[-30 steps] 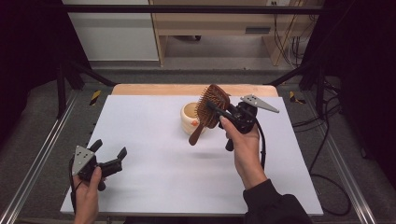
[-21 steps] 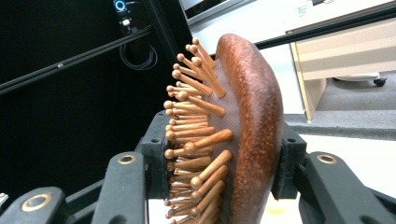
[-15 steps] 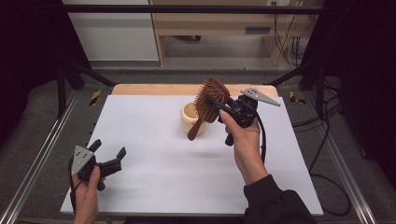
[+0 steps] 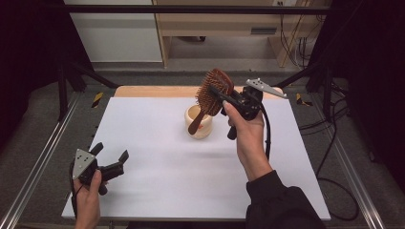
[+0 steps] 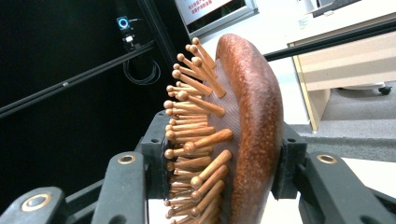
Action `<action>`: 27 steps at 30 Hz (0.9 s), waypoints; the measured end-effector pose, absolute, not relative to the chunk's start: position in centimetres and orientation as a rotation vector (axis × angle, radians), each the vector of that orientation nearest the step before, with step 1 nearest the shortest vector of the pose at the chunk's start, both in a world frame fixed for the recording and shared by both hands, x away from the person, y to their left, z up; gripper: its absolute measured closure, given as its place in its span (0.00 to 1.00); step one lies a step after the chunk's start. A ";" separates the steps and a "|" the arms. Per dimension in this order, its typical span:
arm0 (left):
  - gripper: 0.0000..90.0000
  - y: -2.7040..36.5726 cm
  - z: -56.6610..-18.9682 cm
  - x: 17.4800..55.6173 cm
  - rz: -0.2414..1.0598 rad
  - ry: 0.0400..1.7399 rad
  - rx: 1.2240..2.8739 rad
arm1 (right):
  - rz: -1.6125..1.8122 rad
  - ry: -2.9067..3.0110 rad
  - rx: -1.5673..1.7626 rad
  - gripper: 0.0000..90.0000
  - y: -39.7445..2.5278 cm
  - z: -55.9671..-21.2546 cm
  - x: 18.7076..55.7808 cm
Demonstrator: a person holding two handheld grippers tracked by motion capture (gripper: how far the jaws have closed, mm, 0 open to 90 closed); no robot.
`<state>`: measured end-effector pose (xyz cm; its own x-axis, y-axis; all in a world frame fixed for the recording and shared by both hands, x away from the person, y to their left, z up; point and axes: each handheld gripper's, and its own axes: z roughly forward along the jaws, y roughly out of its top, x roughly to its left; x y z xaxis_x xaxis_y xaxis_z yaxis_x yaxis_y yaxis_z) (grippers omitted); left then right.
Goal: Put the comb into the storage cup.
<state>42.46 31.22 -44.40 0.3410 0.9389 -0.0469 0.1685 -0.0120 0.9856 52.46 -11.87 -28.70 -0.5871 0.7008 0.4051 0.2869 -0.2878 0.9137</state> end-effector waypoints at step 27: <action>0.02 31.6 -44.4 42.5 0.857 1.071 1.452 | 1.917 1.608 1.251 0.58 -10.3 -25.1 56.9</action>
<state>42.52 31.61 -44.38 0.3335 0.9416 -0.0472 0.1608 -0.0075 0.9870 56.95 -10.26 -25.11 -0.5531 0.7303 0.4009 0.2675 -0.3001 0.9156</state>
